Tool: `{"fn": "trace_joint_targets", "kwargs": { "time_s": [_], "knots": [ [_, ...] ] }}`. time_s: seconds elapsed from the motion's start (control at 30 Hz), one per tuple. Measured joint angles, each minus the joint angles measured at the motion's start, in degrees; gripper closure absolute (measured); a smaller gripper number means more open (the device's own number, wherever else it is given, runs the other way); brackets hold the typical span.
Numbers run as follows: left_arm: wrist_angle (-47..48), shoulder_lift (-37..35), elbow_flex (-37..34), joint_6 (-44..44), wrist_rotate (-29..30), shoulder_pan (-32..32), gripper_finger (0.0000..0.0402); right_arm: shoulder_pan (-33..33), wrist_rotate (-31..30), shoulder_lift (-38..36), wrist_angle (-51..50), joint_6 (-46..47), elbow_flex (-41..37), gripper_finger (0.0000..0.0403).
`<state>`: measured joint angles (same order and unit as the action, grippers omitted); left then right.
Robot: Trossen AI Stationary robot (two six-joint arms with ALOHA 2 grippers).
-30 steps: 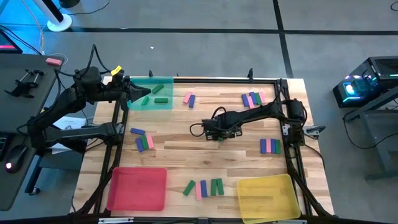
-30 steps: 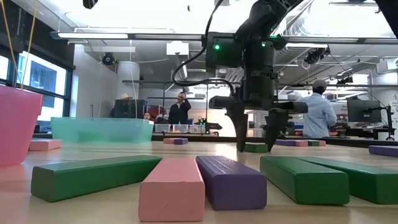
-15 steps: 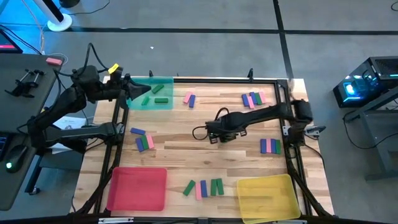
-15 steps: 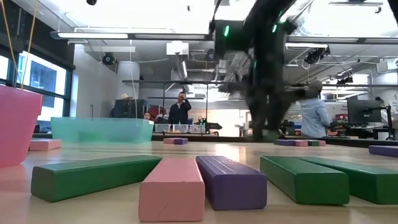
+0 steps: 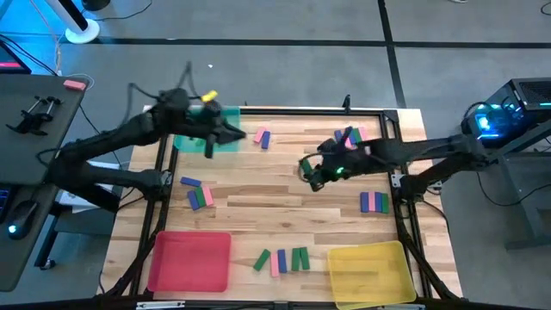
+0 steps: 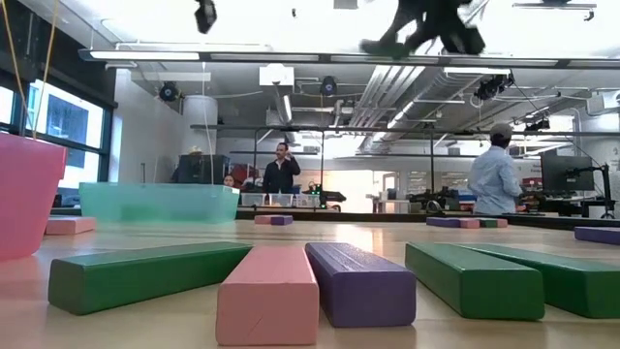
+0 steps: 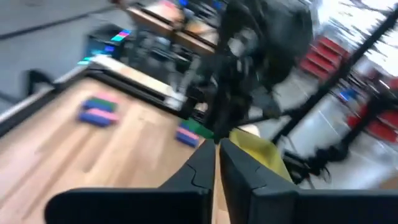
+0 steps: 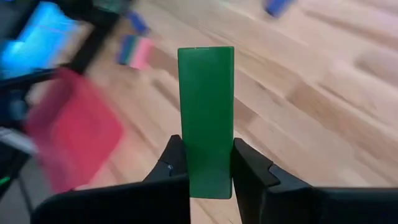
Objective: Sort blocks
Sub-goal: Put the green block into the blue bin
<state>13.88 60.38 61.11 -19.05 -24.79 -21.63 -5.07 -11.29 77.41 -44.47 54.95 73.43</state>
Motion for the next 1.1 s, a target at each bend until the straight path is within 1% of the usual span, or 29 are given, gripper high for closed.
{"fn": "trace_joint_targets", "kwargs": {
  "time_s": [0.1, 0.17, 0.23, 0.3, 0.37, 0.43, 0.5, 0.53, 0.6, 0.67, 0.73, 0.83, 1.0, 1.1],
  "knots": [
    [-7.04, 5.76, 0.02, 1.46, -2.24, 3.58, 0.0347, 0.06, 0.32, -2.68, 3.45, -4.9, 0.0, 0.0364],
    [-8.61, 9.16, 0.83, 4.35, -3.42, 5.98, 0.0317, 0.07, 1.3, -3.95, 6.57, -8.22, 0.0, 0.0364],
    [-8.5, 11.87, 2.58, 11.17, -3.45, 8.21, 0.0286, 0.12, 4.39, -4.57, 9.52, -11.51, 0.0, 0.0364],
    [-8.53, 14.02, 4.49, 19.77, -3.19, 10.27, 0.0255, 0.1, 8.45, -4.6, 11.95, -13.83, 0.0, 0.0364],
    [-8.35, 16.29, 6.97, 28.03, -0.65, 12.35, 0.0227, 0.24, 12.44, -4.53, 13.42, -15.67, 0.0, 0.0364],
    [-6.04, 18.42, 9.55, 34.96, 4.37, 14.28, 0.0204, 0.55, 16.13, -4.41, 15.24, -17.5, 0.0, 0.0364],
    [-4.17, 20.37, 11.83, 40.47, 9.08, 15.74, 0.0186, 0.58, 18.8, -4.29, 16.31, -18.86, 0.0, 0.0364],
    [-3.5, 21.31, 12.76, 42.44, 10.47, 16.35, 0.018, 0.58, 19.62, -4.27, 16.73, -19.27, 0.0, 0.0364],
    [-3.11, 23.03, 14.6, 44.98, 10.97, 17.25, 0.0171, 0.58, 21.05, -4.27, 17.19, -19.85, 0.0, 0.0364],
    [-2.9, 24.14, 16.1, 45.7, 10.95, 18.13, 0.0168, 0.58, 21.69, -4.29, 16.98, -19.89, 0.0, 0.0364],
    [-2.96, 25.11, 17.54, 47.2, 10.94, 18.94, 0.0167, 0.58, 23.82, -4.27, 17.07, -19.81, 0.0, 0.0364],
    [-1.18, 26.28, 19.19, 52.65, 10.9, 19.92, 0.0167, 0.58, 25.37, -3.74, 17.09, -18.96, 0.02, 0.0364],
    [2.04, 26.31, 19.69, 62.18, 10.26, 21.83, 0.0167, 0.69, 27.21, -2.5, 16.42, -17.42, 0.0, 0.0364],
    [2.48, 26.34, 19.69, 65.09, 10.24, 22.64, 0.0167, 0.69, 28.16, -1.19, 16.84, -16.49, 0.02, 0.0364]
  ]
}}
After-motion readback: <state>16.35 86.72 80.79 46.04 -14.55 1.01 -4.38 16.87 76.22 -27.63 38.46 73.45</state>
